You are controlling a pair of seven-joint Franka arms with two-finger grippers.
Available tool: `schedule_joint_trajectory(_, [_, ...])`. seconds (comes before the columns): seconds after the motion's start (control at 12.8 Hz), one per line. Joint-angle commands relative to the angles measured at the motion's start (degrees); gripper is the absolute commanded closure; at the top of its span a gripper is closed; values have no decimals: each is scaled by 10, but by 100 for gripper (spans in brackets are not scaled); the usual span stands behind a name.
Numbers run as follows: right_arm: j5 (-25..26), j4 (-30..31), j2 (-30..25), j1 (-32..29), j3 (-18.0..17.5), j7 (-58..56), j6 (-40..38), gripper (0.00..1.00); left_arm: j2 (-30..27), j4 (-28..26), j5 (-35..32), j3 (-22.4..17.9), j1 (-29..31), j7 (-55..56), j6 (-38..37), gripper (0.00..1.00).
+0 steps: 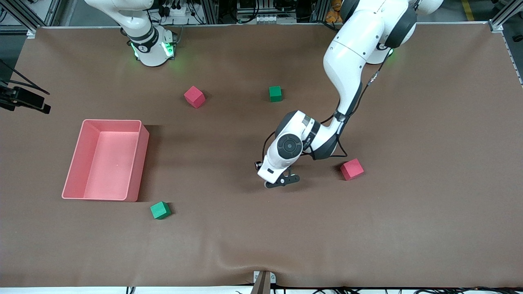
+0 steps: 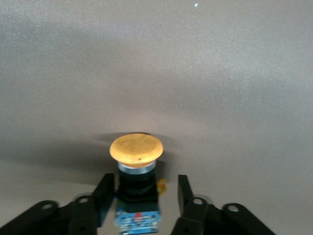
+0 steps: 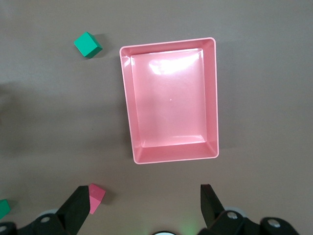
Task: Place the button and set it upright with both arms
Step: 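Grasp the button with the left gripper while the right arm rests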
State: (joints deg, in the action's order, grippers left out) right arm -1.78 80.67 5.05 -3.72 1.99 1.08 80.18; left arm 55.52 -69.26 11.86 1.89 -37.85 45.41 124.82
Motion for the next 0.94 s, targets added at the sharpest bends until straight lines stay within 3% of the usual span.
schedule_joint_trajectory(0.0, [6,-21,7,-2,-8,12,-10,0,5,9,-4,-7,-6,4,0,53])
schedule_joint_trajectory(0.23, [6,-21,6,-4,-7,12,-12,0,5,9,-3,-7,-6,3,-2,95])
schedule_joint_trajectory(0.47, [5,-21,6,-2,-8,12,-13,0,-3,10,-4,-9,-6,3,-5,100])
schedule_joint_trajectory(0.7, [-1,-21,7,-2,-8,13,-13,0,-36,10,-5,-26,-16,7,-15,94])
schedule_joint_trajectory(0.86, [-2,-21,6,-1,-8,14,-13,0,-63,9,-49,-36,-42,54,-16,100])
